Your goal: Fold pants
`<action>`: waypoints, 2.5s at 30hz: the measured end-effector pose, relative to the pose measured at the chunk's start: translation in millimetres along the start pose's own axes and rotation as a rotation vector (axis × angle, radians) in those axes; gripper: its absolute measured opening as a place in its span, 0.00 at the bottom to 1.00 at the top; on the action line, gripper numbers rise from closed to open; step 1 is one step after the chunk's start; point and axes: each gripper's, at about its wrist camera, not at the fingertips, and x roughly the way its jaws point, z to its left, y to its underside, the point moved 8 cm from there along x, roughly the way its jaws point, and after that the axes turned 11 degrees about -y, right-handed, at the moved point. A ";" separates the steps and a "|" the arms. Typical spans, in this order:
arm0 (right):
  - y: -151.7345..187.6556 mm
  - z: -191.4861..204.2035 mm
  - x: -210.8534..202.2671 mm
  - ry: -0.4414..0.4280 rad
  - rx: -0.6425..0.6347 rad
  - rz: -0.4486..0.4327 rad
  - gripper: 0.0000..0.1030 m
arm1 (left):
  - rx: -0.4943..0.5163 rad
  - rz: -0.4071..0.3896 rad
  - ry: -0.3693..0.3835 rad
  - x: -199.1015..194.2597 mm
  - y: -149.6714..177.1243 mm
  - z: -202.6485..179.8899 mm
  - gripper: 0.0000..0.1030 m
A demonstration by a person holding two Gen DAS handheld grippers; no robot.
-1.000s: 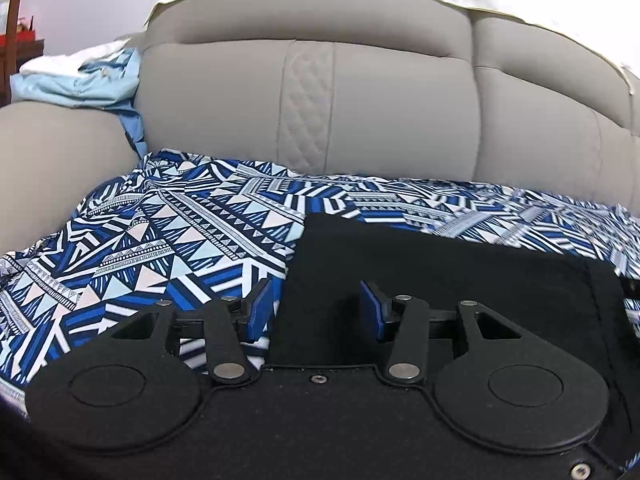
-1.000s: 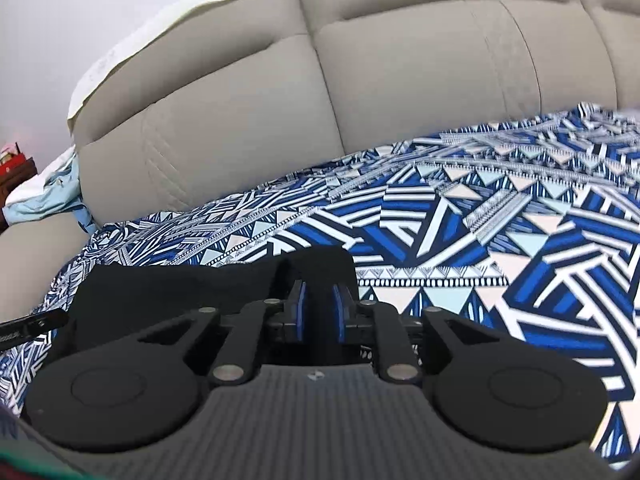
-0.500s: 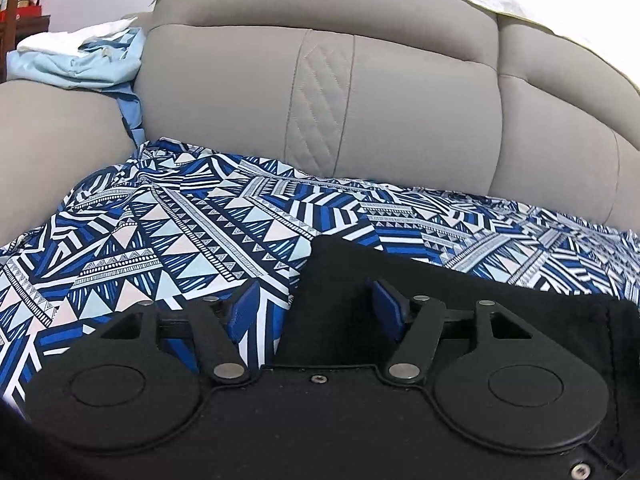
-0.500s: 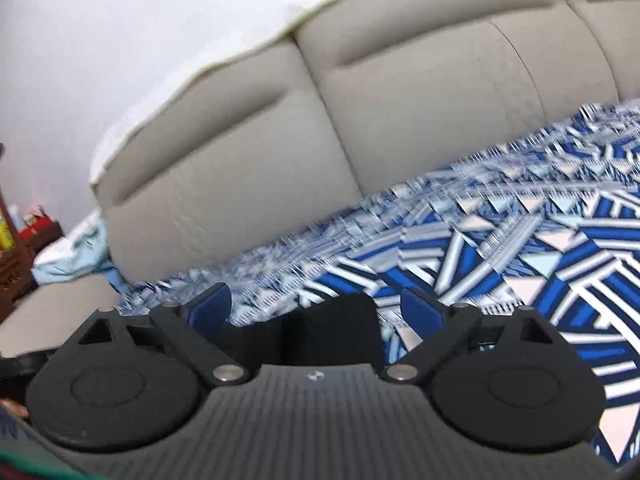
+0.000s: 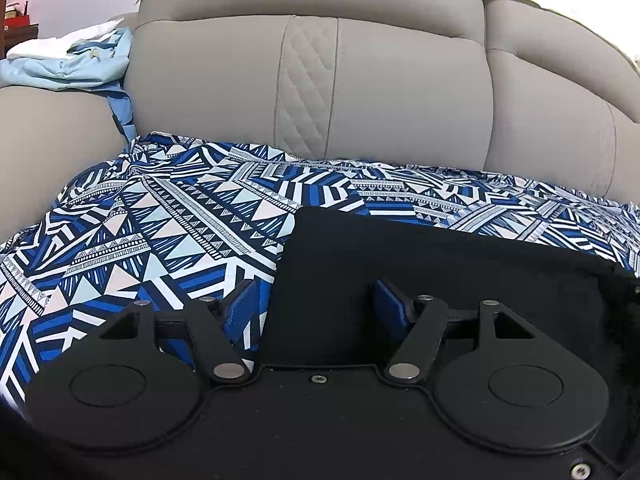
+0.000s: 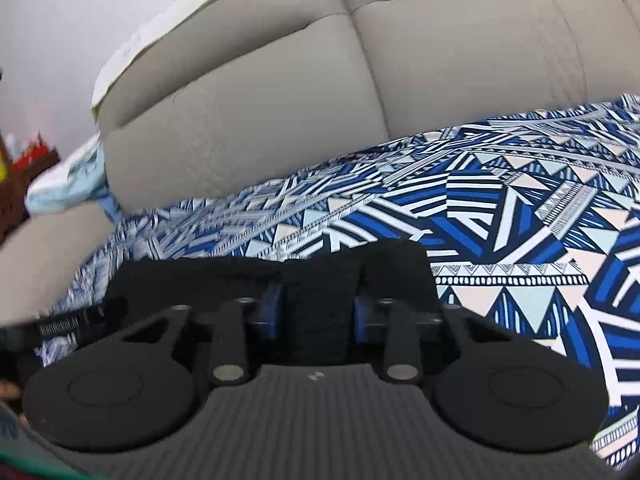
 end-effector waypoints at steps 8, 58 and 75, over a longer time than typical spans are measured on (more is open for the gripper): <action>1.4 -4.0 -20.6 0.096 -0.090 -0.065 0.33 | 0.019 -0.007 0.003 -0.9 4.1 -3.6 0.71; -1.7 -30.5 -1.0 0.018 -0.107 0.098 0.77 | -0.044 0.112 0.092 40.8 -12.2 -7.4 0.89; 0.4 -17.7 -0.4 -0.044 -0.088 0.114 0.47 | -0.055 0.060 0.190 26.5 -14.3 -10.7 0.22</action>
